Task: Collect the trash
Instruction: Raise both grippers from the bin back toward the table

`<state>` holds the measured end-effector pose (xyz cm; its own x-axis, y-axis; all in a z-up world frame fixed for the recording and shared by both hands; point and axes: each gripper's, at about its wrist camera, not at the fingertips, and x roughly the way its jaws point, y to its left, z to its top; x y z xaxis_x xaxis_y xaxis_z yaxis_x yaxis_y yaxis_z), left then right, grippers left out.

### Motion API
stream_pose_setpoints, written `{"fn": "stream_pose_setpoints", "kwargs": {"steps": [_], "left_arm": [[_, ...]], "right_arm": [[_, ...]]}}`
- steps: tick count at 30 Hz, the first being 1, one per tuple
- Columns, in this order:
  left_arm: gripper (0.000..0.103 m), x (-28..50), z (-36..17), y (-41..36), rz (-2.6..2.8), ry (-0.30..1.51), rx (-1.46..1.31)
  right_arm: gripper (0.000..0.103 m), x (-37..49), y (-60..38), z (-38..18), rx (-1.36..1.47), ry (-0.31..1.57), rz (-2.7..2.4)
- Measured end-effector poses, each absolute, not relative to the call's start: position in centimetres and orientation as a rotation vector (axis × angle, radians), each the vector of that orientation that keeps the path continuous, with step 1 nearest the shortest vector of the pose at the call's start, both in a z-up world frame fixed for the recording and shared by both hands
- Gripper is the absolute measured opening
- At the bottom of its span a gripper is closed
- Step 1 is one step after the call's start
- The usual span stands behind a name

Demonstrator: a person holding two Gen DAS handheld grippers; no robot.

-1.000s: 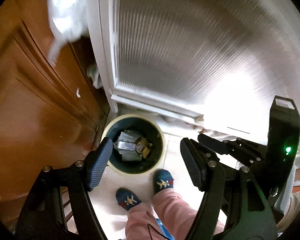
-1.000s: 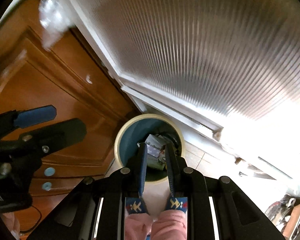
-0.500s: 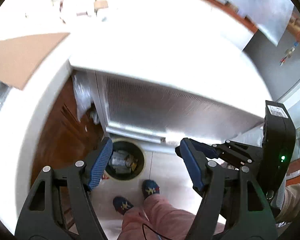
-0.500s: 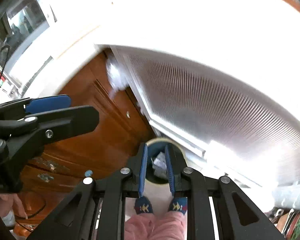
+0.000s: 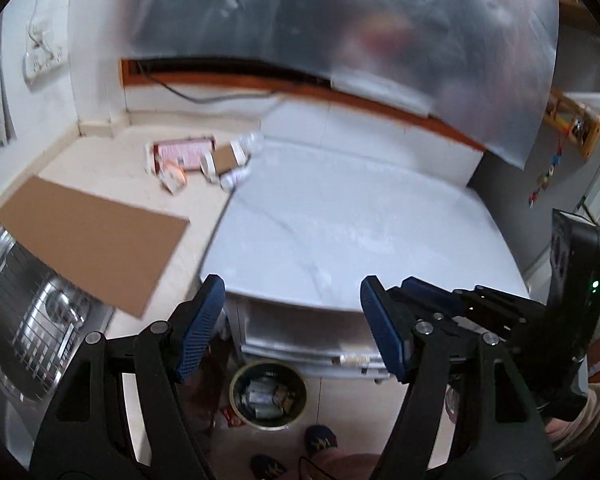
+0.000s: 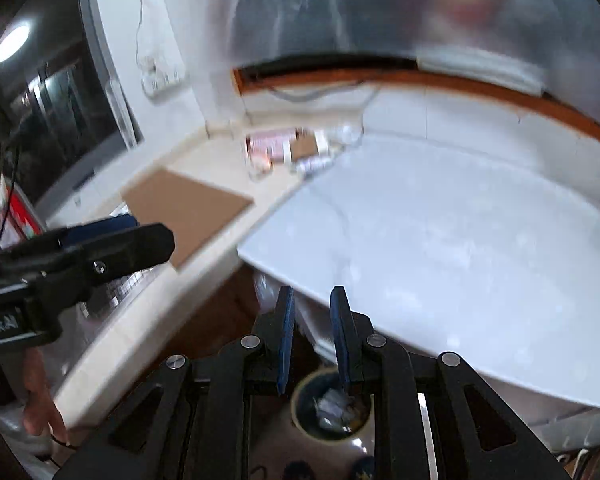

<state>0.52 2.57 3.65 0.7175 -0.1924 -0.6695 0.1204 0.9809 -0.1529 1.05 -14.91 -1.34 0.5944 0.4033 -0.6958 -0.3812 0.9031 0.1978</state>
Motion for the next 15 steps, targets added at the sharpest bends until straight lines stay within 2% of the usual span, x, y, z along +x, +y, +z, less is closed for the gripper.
{"fn": "stream_pose_setpoints", "kwargs": {"steps": [3, 9, 15], "left_arm": [[0.068, 0.9, 5.6, 3.1, -0.161, 0.726, -0.079], [0.068, 3.0, 8.2, 4.6, -0.088, 0.667, -0.037], [0.068, 7.0, 8.7, 5.9, -0.063, 0.669, -0.003]], "right_arm": [[0.020, 1.9, -15.0, 1.6, 0.042, 0.772, 0.449], [0.034, 4.5, -13.8, 5.8, 0.077, 0.724, 0.445], [0.034, 8.4, -12.3, 7.1, 0.120, 0.731, 0.456]]}}
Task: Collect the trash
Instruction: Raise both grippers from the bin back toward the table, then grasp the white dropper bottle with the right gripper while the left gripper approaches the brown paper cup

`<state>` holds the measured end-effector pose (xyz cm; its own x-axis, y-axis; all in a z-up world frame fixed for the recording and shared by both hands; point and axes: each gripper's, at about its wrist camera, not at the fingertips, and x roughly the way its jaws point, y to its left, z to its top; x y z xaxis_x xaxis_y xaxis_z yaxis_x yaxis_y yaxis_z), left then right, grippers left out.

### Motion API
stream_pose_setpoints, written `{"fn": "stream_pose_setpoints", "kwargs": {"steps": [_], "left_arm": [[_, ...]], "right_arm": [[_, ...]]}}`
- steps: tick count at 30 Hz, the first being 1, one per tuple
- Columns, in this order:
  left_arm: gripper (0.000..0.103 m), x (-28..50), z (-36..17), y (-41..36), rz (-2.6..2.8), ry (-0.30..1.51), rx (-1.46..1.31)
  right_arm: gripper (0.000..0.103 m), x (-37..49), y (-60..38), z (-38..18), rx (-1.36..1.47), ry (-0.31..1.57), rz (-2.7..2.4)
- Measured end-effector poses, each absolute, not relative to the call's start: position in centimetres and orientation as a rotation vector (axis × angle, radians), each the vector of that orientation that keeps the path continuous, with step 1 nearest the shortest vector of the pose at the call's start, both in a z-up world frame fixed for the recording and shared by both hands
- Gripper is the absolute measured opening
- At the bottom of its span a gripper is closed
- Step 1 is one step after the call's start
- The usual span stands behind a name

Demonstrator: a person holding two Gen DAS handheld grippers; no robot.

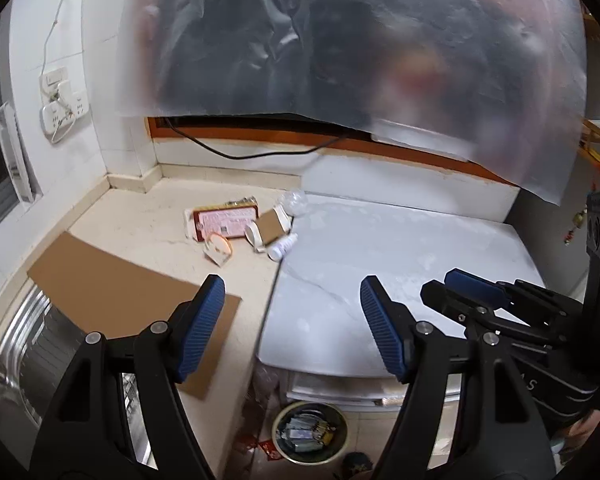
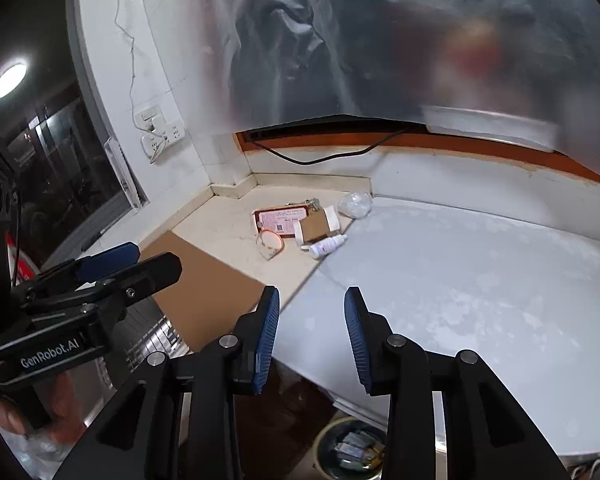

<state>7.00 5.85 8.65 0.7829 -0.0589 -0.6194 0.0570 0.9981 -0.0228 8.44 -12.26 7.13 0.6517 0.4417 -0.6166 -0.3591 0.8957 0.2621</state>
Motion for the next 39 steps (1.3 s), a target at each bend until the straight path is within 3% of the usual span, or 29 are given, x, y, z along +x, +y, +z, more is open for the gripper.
{"fn": "stream_pose_setpoints", "kwargs": {"steps": [8, 24, 35, 36, 39], "left_arm": [[0.064, 15.2, 6.6, 7.1, -0.020, 0.692, 0.098], [0.062, 28.2, 0.3, 10.7, 0.083, 0.830, -0.023], [0.062, 30.8, -1.7, 12.2, 0.100, 0.856, -0.035], [0.061, 31.1, -1.9, 12.2, 0.096, 0.860, -0.035], [0.062, 31.8, -2.4, 12.0, 0.074, 0.873, -0.035]], "right_arm": [[0.034, 20.0, -10.1, 2.2, 0.224, 0.894, 0.500], [0.034, 39.9, -3.6, -11.8, 0.318, 1.212, 0.506], [0.034, 43.7, -0.4, -15.3, 0.228, 1.300, 0.487], [0.028, 43.8, -0.3, -15.3, 0.220, 1.303, 0.487], [0.026, 43.9, -0.5, -15.4, 0.202, 1.313, 0.492]]}}
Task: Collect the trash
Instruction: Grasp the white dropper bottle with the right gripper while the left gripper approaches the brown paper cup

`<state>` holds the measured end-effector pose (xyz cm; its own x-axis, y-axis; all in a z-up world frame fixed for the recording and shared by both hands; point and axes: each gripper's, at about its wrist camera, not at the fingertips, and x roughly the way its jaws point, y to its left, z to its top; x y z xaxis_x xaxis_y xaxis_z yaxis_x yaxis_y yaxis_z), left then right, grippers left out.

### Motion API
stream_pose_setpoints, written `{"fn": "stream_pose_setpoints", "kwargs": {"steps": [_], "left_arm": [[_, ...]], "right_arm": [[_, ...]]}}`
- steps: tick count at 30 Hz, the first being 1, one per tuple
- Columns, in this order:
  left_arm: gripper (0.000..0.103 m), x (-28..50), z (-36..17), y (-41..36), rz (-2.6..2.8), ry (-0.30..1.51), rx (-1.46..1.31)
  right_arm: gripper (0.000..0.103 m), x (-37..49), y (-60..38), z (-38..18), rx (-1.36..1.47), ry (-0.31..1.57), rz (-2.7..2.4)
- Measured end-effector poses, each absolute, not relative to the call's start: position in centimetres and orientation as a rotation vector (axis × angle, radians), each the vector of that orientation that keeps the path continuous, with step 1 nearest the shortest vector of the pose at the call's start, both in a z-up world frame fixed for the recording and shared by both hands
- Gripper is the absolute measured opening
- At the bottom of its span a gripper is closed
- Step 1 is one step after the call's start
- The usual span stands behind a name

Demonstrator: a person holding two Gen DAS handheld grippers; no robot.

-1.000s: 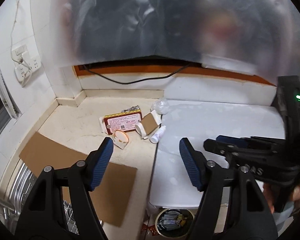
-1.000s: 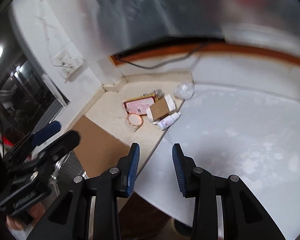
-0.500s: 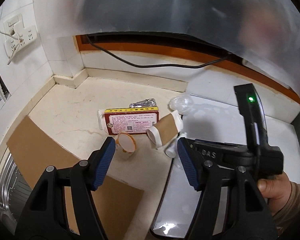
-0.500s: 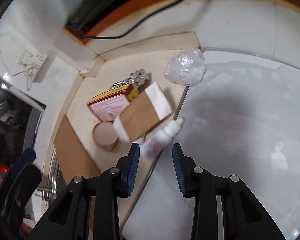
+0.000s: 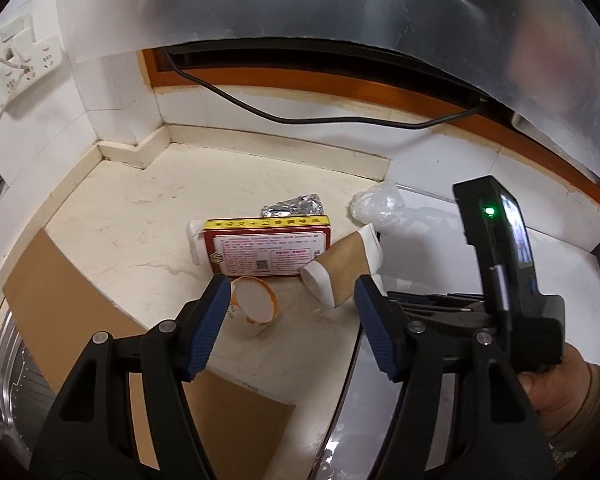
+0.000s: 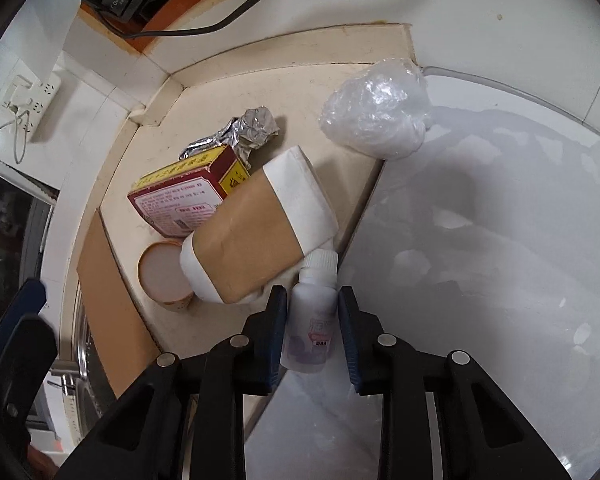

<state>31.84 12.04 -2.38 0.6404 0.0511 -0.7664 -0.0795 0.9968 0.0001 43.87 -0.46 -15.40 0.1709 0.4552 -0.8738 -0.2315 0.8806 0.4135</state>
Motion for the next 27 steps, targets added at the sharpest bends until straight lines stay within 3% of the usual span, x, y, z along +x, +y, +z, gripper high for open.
{"fn": "stream_pose_setpoints", "kwargs": {"steps": [22, 27], "left_arm": [[0.061, 40.8, -10.8, 9.2, -0.051, 1.081, 0.025], [0.057, 41.4, -11.5, 8.7, -0.068, 1.088, -0.002]], "right_arm": [[0.025, 44.4, -8.8, -13.9, 0.228, 1.250, 0.503], [0.025, 44.5, -8.6, -14.6, 0.234, 1.256, 0.504]]}}
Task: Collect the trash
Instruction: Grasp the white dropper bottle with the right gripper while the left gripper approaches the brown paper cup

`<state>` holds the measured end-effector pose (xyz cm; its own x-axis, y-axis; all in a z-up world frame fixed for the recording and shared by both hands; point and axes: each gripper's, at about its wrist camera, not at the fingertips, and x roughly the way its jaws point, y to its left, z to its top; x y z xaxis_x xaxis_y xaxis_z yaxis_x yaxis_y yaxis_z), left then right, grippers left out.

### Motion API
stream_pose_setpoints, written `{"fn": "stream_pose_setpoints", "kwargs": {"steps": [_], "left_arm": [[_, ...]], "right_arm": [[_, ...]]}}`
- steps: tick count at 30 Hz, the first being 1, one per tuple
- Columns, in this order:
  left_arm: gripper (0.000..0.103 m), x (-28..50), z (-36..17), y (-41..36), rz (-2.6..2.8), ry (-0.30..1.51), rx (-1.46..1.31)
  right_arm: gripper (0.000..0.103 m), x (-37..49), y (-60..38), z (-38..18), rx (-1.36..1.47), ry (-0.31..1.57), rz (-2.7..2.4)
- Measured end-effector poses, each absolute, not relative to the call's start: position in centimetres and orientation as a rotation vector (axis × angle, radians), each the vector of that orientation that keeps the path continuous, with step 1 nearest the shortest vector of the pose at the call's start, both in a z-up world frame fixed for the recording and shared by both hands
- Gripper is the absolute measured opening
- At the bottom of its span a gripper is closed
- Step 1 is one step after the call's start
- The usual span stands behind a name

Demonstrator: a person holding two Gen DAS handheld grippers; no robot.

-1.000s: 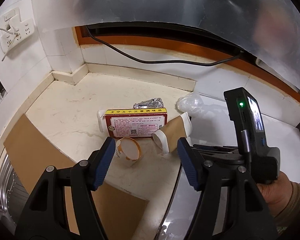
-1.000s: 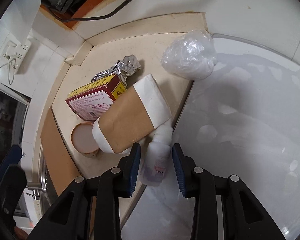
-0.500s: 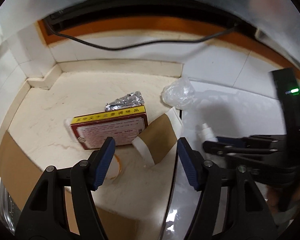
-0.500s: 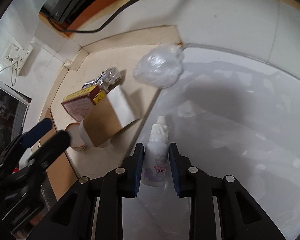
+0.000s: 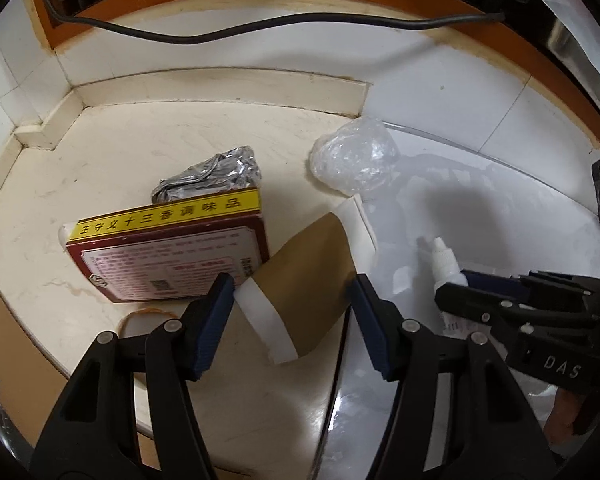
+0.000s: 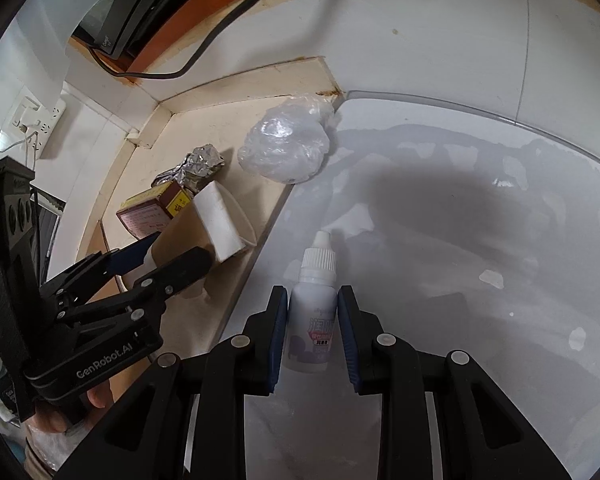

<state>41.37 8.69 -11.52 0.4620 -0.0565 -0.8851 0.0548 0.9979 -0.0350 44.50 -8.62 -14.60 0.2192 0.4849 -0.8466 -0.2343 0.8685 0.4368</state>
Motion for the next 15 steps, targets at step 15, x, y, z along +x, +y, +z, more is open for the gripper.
{"fn": "stream_pose_setpoints", "kwargs": {"steps": [15], "left_arm": [[0.053, 41.8, -13.3, 4.7, -0.147, 1.153, -0.018]], "right_arm": [[0.025, 42.8, -9.5, -14.9, 0.222, 1.255, 0.508]]}}
